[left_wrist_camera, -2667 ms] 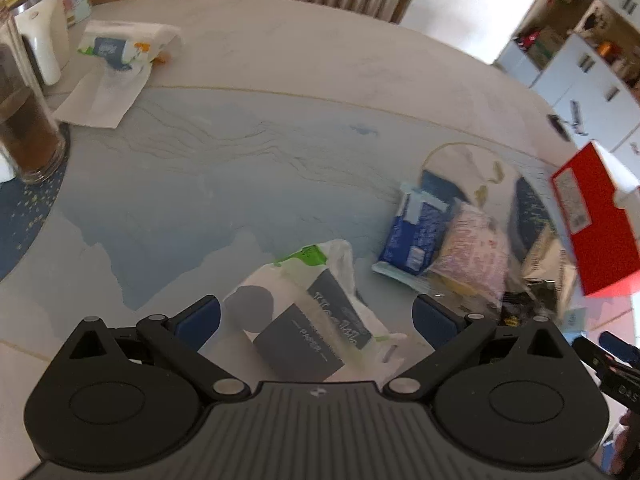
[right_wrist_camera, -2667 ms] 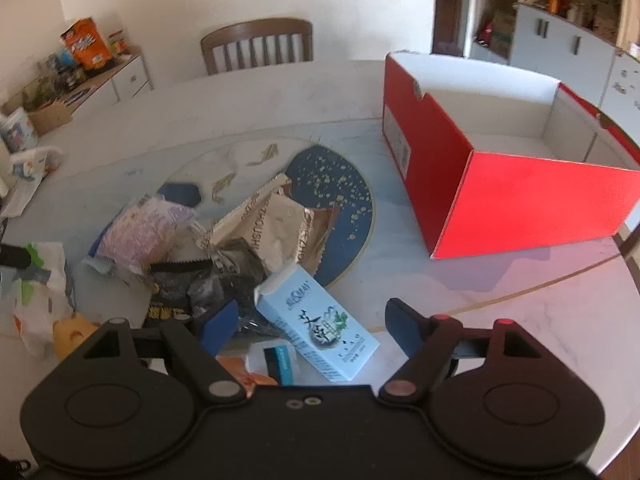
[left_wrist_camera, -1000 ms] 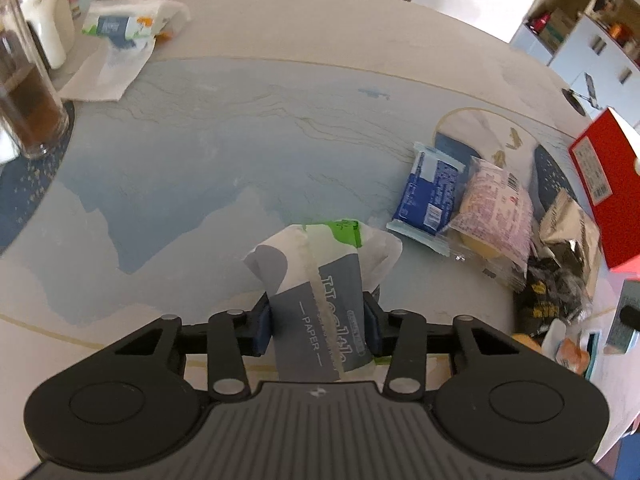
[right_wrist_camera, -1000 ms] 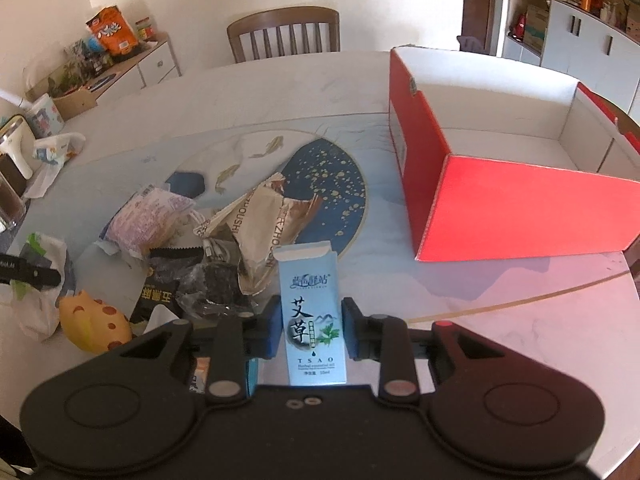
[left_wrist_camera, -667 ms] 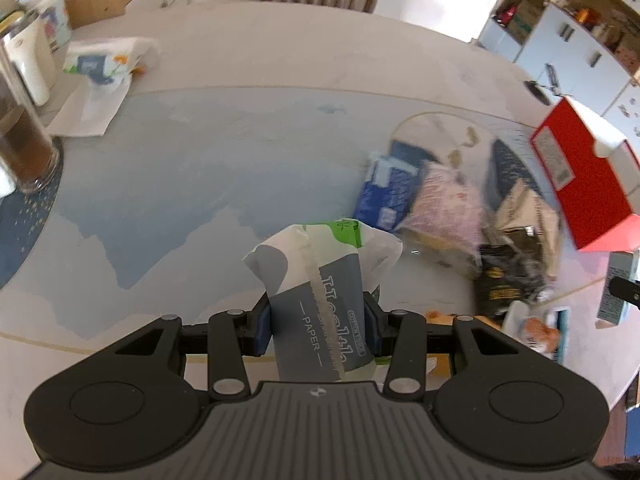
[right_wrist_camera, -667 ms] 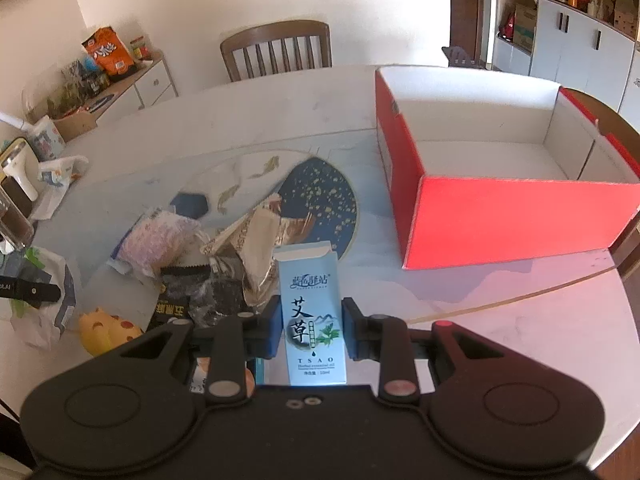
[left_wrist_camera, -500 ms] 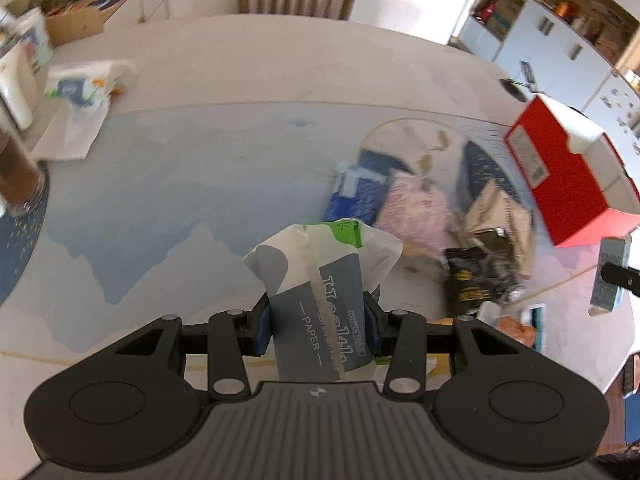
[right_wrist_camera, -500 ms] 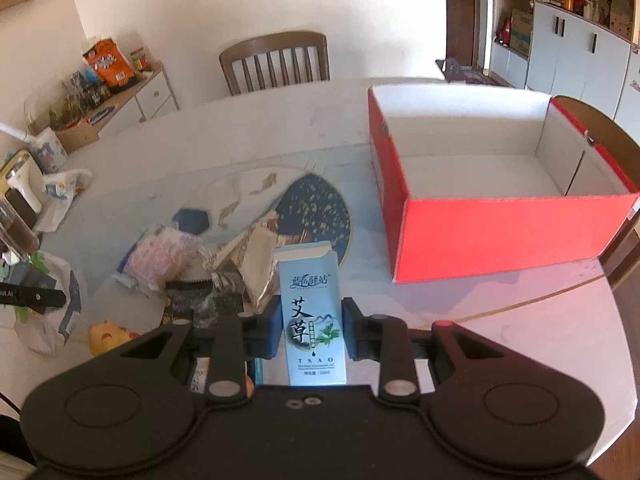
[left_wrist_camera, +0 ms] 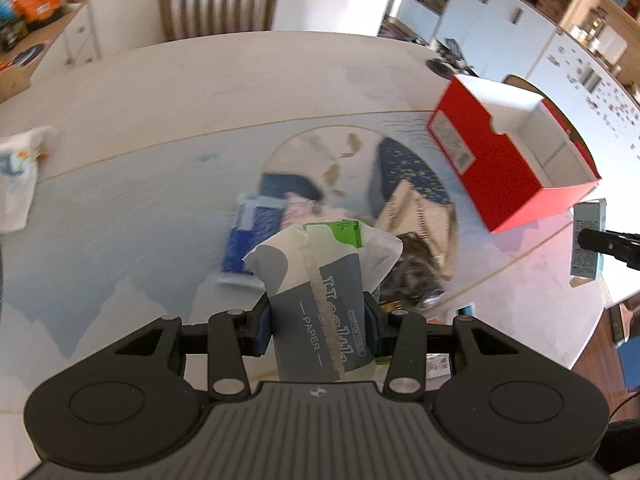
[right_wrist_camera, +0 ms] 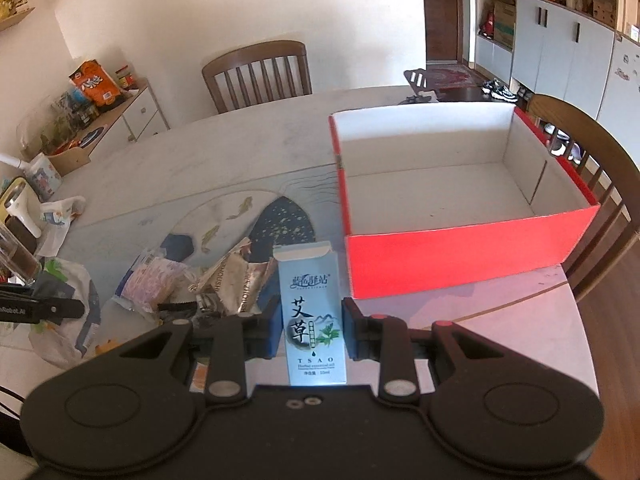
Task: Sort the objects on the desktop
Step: 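Carry the bread bag and milk carton with both tools into the red shoebox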
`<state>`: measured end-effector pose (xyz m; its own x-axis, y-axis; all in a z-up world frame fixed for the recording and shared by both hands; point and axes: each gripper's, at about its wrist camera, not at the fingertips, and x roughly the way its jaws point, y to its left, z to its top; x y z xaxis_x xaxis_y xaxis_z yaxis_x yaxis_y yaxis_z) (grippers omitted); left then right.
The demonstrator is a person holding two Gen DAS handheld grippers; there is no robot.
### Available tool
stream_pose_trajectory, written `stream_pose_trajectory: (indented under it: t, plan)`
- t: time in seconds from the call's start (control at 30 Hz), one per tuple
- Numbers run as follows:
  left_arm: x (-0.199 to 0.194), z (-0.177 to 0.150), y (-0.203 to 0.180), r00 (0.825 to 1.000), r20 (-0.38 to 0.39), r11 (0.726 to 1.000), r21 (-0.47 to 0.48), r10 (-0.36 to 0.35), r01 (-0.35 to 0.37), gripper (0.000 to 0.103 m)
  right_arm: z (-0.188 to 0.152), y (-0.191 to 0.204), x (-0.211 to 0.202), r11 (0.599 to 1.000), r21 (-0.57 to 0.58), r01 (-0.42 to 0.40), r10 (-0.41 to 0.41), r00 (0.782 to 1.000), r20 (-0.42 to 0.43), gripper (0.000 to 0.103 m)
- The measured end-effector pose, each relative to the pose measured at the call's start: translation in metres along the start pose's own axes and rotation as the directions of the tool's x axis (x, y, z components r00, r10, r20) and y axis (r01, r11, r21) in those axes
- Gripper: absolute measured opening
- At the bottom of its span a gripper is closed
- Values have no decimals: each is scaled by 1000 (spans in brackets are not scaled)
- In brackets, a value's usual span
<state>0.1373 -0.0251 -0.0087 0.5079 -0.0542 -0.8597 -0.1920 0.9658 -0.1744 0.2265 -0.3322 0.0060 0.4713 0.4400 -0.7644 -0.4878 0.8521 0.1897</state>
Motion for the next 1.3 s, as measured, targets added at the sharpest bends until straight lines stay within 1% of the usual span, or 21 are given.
stream_pose_trajectory:
  t: [0.23, 0.4, 0.57, 0.67, 0.9, 1.07, 1.23, 1.3]
  plan:
    - [6, 24, -44, 998, 3, 994, 94, -59, 59, 42, 9, -23, -5, 1000, 24, -5, 5, 1000, 1, 29]
    - [10, 44, -80, 995, 9, 984, 150, -100, 98, 42, 20, -43, -8, 999, 32, -13, 13, 1000, 4, 29]
    - [14, 68, -120, 991, 28, 972, 200, -128, 120, 43, 35, -62, -10, 1000, 18, -17, 17, 1000, 12, 29]
    - [17, 81, -144, 989, 35, 967, 221, -141, 129, 43, 43, -75, -8, 1000, 16, -20, 19, 1000, 10, 29]
    - [33, 106, -186, 988, 33, 958, 252, -150, 137, 43, 62, -99, -4, 1000, 1, -22, 22, 1000, 9, 29]
    - [42, 122, -213, 987, 40, 953, 268, -153, 137, 43, 72, -114, 0, 1000, -6, -22, 22, 1000, 12, 29]
    - [54, 139, -236, 982, 50, 947, 277, -182, 161, 43, 81, -129, 7, 1000, 1, -17, 17, 1000, 12, 29]
    - [62, 145, -244, 982, 51, 946, 280, -182, 161, 43, 84, -135, 8, 1000, 3, -11, 11, 1000, 17, 29]
